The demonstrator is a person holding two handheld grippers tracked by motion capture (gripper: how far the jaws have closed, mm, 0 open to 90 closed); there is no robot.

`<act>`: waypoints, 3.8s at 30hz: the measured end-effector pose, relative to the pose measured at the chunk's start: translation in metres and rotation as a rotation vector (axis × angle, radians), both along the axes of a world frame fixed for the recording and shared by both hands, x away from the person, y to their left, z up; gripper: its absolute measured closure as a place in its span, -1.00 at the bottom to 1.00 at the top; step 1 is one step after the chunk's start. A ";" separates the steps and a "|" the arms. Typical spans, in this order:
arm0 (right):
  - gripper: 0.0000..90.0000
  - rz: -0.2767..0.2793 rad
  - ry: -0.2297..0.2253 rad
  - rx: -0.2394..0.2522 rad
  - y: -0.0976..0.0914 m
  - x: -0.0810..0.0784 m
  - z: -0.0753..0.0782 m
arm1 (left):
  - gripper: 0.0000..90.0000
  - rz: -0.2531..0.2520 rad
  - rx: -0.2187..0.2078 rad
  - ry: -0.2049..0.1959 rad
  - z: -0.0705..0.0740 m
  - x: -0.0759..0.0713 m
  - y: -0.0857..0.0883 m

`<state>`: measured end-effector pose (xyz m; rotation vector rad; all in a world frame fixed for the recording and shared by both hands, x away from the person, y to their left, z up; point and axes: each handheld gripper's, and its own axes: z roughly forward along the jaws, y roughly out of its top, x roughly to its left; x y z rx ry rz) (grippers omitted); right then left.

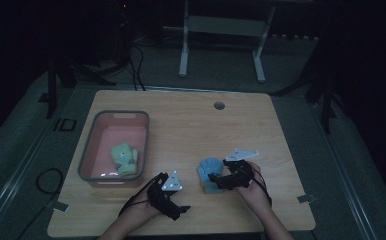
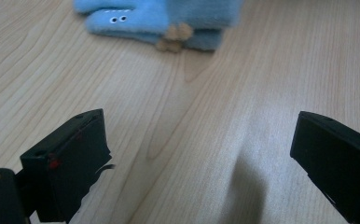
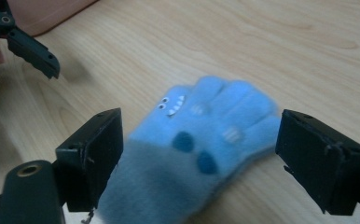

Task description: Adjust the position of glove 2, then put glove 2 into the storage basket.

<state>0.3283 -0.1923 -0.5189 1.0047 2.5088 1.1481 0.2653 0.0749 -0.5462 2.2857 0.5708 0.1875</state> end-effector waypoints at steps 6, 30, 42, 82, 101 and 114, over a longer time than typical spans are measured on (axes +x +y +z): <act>-0.69 0.012 -0.018 0.011 -0.013 0.004 0.001 | -0.90 -0.001 -0.028 -0.028 0.007 -0.002 -0.003; -0.07 0.050 -0.014 0.052 -0.024 0.021 0.011 | -0.83 -0.192 0.059 -0.158 0.012 0.006 -0.054; 0.00 0.058 0.047 0.042 -0.010 0.045 0.001 | -0.49 -0.259 0.058 -0.251 0.014 0.018 -0.073; 0.67 0.117 0.172 0.063 -0.001 0.048 -0.035 | 0.65 -0.307 0.156 -0.248 -0.001 0.039 -0.082; 0.75 0.115 0.167 0.137 0.015 0.054 0.002 | 0.70 -0.284 0.180 -0.257 0.039 0.041 -0.060; 0.75 0.147 0.133 0.153 0.040 0.058 0.033 | 0.70 -0.255 0.223 -0.285 0.071 0.039 -0.037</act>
